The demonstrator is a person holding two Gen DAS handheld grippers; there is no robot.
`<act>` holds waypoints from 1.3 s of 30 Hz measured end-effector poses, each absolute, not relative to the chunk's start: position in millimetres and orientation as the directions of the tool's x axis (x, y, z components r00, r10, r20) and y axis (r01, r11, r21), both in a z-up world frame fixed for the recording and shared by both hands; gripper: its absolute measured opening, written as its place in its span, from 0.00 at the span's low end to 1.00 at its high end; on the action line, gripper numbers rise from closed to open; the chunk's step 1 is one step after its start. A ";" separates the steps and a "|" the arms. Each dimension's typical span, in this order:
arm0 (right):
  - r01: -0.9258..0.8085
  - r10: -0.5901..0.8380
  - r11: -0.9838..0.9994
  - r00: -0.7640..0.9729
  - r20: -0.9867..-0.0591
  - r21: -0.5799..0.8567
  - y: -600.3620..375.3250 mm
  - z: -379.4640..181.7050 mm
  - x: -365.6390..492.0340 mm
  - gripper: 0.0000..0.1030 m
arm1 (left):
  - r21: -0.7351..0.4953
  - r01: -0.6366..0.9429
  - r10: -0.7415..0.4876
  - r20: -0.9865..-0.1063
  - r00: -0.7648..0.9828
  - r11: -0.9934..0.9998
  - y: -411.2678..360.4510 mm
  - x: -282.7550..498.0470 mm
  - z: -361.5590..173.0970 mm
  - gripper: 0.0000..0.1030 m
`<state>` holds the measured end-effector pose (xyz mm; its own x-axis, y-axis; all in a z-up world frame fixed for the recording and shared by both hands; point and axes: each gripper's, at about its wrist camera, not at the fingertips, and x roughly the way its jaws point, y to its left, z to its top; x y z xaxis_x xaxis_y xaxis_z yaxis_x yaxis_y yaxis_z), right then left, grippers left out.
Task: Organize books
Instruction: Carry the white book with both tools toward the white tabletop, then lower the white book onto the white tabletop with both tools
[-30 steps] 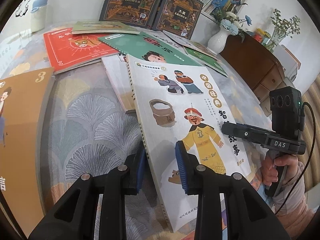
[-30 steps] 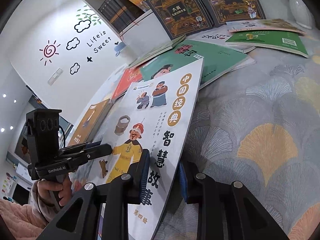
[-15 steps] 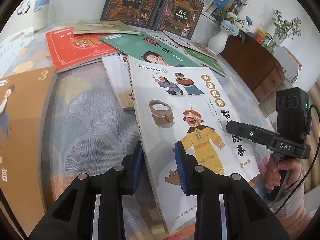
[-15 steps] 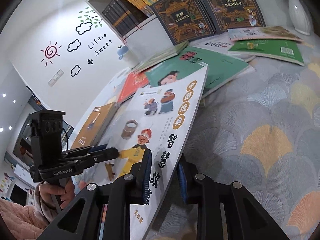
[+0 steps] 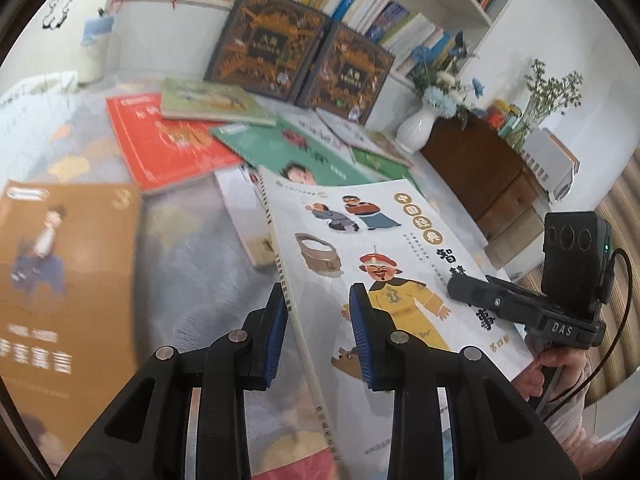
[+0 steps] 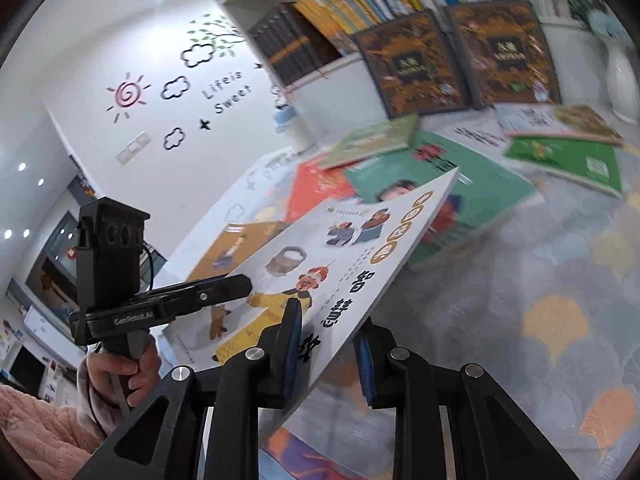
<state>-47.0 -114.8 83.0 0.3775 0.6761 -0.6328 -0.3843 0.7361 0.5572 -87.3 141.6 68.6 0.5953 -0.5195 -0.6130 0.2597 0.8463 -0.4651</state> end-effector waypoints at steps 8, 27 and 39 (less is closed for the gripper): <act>-0.490 0.715 0.691 0.355 -0.602 0.531 -54.6 107.9 -40.8 0.24 | -0.503 0.212 -0.500 -0.551 0.668 0.838 202.1 -100.3 91.1 0.27; -0.585 0.789 0.564 0.174 -0.589 0.583 105.8 69.7 -16.5 0.24 | -0.501 -0.039 -0.318 -0.606 0.729 0.865 336.9 -122.7 62.6 0.28; -0.526 0.741 0.620 0.151 -0.654 0.582 125.3 24.6 -17.3 0.24 | -0.465 -0.123 -0.257 -0.670 0.696 0.877 350.5 -124.6 33.4 0.30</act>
<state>-17.3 125.3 24.6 0.1508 0.7411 -0.6542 -0.5262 0.6204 0.5815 -124.6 350.5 33.4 0.6964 -0.2570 -0.6701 -0.1235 0.8768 -0.4647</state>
